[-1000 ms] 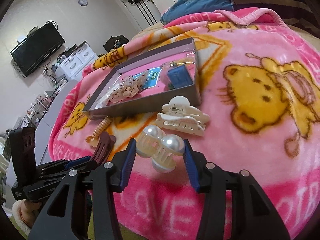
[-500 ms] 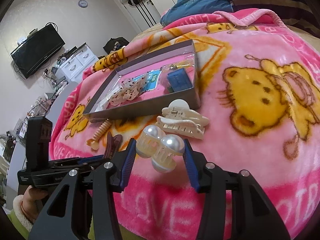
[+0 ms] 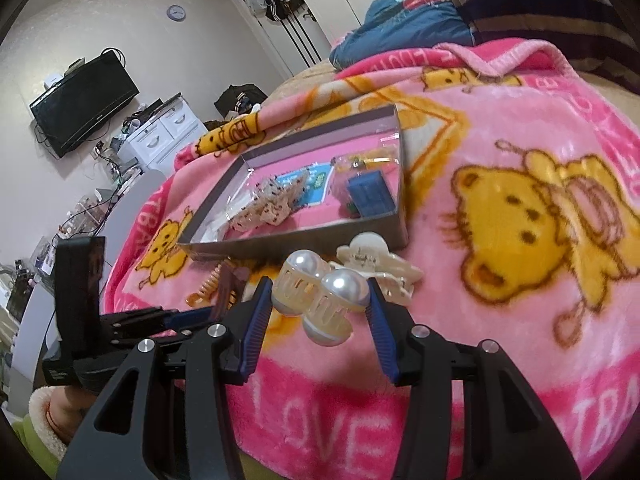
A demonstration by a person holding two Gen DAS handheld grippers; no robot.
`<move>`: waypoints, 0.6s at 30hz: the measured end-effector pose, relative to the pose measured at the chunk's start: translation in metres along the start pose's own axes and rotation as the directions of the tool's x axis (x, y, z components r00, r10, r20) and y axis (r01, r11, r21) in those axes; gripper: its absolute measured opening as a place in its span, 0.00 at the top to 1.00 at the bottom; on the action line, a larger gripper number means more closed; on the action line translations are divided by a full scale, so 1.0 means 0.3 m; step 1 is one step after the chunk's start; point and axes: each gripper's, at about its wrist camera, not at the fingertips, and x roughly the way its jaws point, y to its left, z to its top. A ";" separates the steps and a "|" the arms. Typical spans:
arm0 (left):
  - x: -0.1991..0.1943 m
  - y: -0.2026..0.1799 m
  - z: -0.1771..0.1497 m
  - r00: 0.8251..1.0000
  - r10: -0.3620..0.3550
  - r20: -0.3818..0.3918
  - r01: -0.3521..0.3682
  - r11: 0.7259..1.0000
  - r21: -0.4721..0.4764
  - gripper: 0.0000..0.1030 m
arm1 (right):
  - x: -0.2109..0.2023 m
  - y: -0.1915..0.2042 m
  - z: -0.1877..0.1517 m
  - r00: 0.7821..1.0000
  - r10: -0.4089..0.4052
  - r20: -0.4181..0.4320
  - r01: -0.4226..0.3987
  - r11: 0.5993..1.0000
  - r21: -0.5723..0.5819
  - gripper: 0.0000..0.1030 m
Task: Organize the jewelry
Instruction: 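Carry the brown clip toward the box while the right tool carries the pearl clip there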
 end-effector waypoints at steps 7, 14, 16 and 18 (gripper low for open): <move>-0.119 0.025 0.073 0.995 0.003 0.101 -0.002 1.000 -0.011 0.75 | -0.025 0.040 0.053 1.000 0.018 0.021 -0.017 0.999 -0.034 0.56; -0.182 0.117 0.127 0.988 0.037 0.147 -0.029 0.998 -0.058 0.75 | -0.003 0.100 0.100 0.999 0.038 0.023 -0.036 0.996 -0.078 0.56; -0.188 0.143 0.139 0.987 0.047 0.155 -0.035 0.996 -0.076 0.75 | 0.008 0.119 0.113 0.999 0.045 0.022 -0.043 0.995 -0.092 0.56; -0.197 0.166 0.149 0.985 0.053 0.164 -0.038 0.995 -0.088 0.75 | 0.021 0.137 0.128 0.998 0.051 0.023 -0.049 0.993 -0.104 0.56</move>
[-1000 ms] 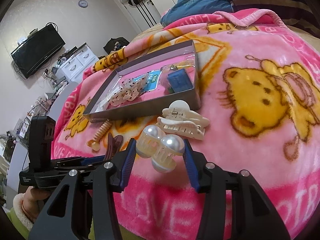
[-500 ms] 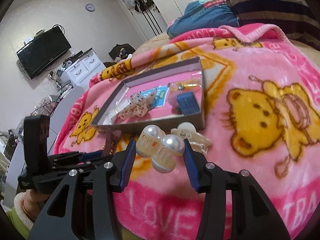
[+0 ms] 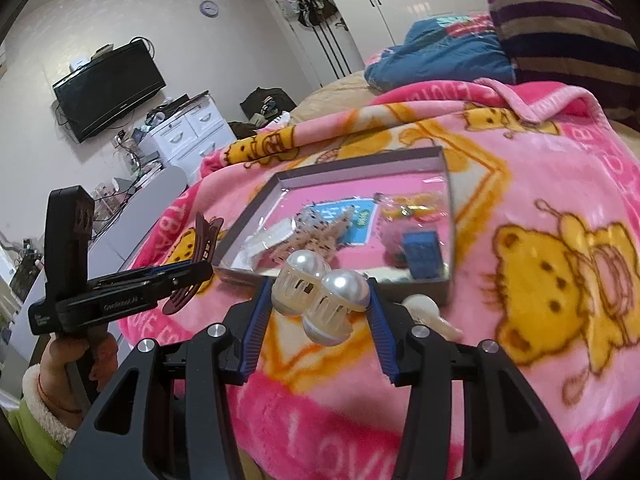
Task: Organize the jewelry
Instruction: 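Carry the brown clip toward the box while the right tool carries the pearl clip there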
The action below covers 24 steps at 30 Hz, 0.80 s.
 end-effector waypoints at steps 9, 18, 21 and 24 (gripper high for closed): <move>-0.001 0.059 0.054 1.000 0.008 0.030 -0.007 0.999 -0.037 0.75 | 0.058 0.042 0.069 1.000 0.007 0.013 -0.007 0.999 -0.042 0.56; 0.046 0.067 0.099 0.999 -0.012 0.031 0.013 0.999 -0.049 0.75 | 0.128 0.011 0.150 0.999 -0.026 0.025 0.027 0.999 -0.047 0.56; 0.069 0.061 0.108 0.999 -0.020 0.027 0.022 0.999 -0.049 0.75 | 0.154 -0.016 0.173 0.998 -0.048 0.028 0.049 0.998 -0.042 0.56; 0.097 0.052 0.113 0.999 -0.033 0.023 0.034 0.998 -0.052 0.75 | 0.179 -0.054 0.193 0.997 -0.069 0.031 0.070 0.997 -0.029 0.56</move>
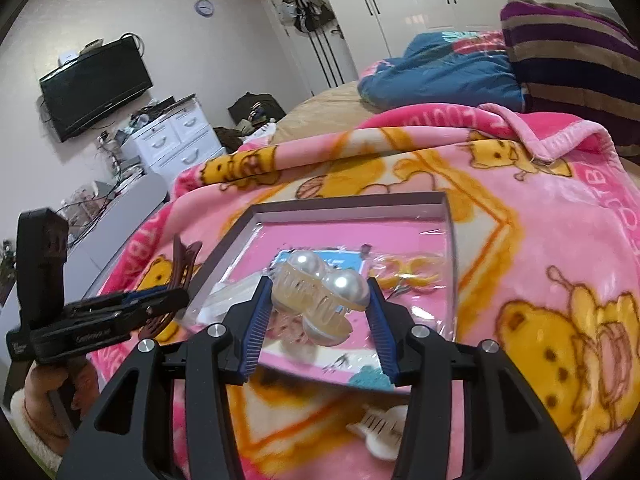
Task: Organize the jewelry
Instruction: 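Carry the brown clip toward the box while the right tool carries the pearl clip there, then release the pearl clip in the box with the right tool while the left tool releases the brown clip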
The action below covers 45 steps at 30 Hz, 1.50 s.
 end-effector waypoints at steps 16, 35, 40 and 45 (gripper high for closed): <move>0.142 -0.051 -0.025 0.998 -0.019 -0.054 0.021 0.999 0.024 0.77 | 0.150 -0.173 0.018 0.989 -0.142 -0.048 0.145 0.988 0.050 0.56; 0.088 -0.062 -0.032 0.999 -0.021 -0.029 0.022 0.999 0.025 0.63 | 0.092 -0.161 0.014 0.982 -0.186 -0.017 0.186 0.981 0.049 0.20; 0.039 -0.070 -0.032 1.000 -0.015 -0.003 0.015 1.000 0.023 0.51 | -0.013 -0.129 0.007 0.987 -0.157 0.037 0.155 0.987 0.050 0.12; -0.016 -0.075 -0.038 1.000 0.005 0.028 -0.006 1.000 0.021 0.36 | -0.098 -0.100 -0.014 0.989 -0.136 0.065 0.133 0.990 0.037 0.07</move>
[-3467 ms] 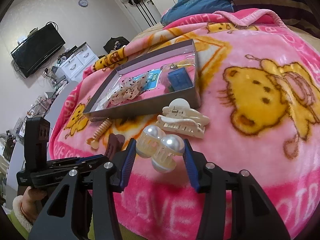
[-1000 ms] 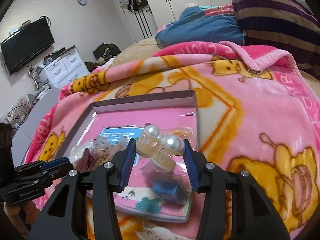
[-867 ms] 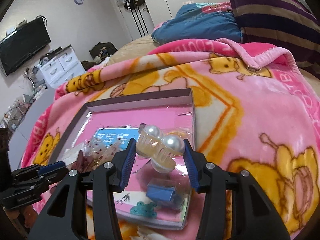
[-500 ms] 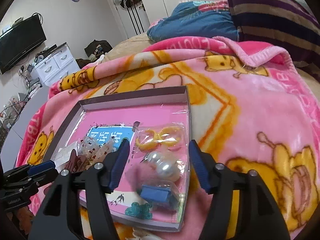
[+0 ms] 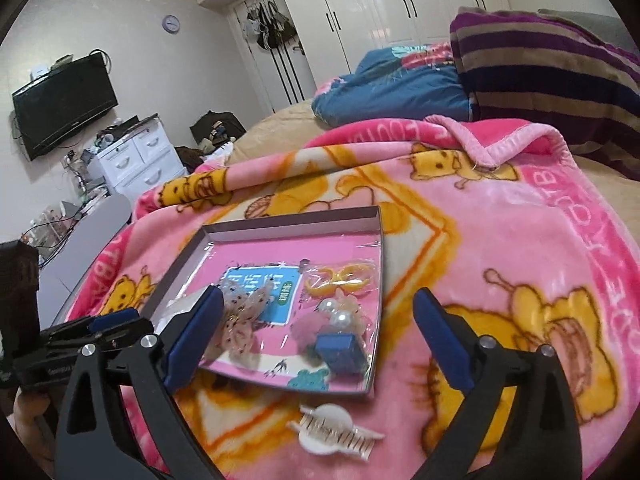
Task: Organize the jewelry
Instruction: 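Release the pearl clip in the box with the right tool while the left tool releases the brown clip, then grasp the peach coiled hair tie with the left tool while the right tool grasps the white claw clip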
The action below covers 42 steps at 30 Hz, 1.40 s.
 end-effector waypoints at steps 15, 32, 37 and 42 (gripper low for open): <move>-0.103 0.021 -0.072 0.998 0.063 0.016 -0.064 0.998 0.005 0.10 | -0.120 0.021 -0.085 0.999 0.020 -0.032 -0.023 0.997 -0.077 0.07; 0.054 0.121 -0.242 0.976 0.084 -0.201 -0.088 0.996 -0.012 0.10 | 0.036 -0.016 -0.271 0.974 0.002 -0.229 -0.046 0.982 -0.184 0.07; 0.081 0.104 -0.243 0.974 0.077 -0.215 -0.078 0.997 0.004 0.14 | 0.113 -0.021 -0.298 0.960 0.009 -0.281 -0.068 0.977 -0.201 0.07; 0.117 0.092 -0.233 0.970 0.067 -0.234 -0.064 0.998 0.017 0.29 | 0.162 -0.008 -0.311 0.954 0.012 -0.299 -0.082 0.972 -0.221 0.08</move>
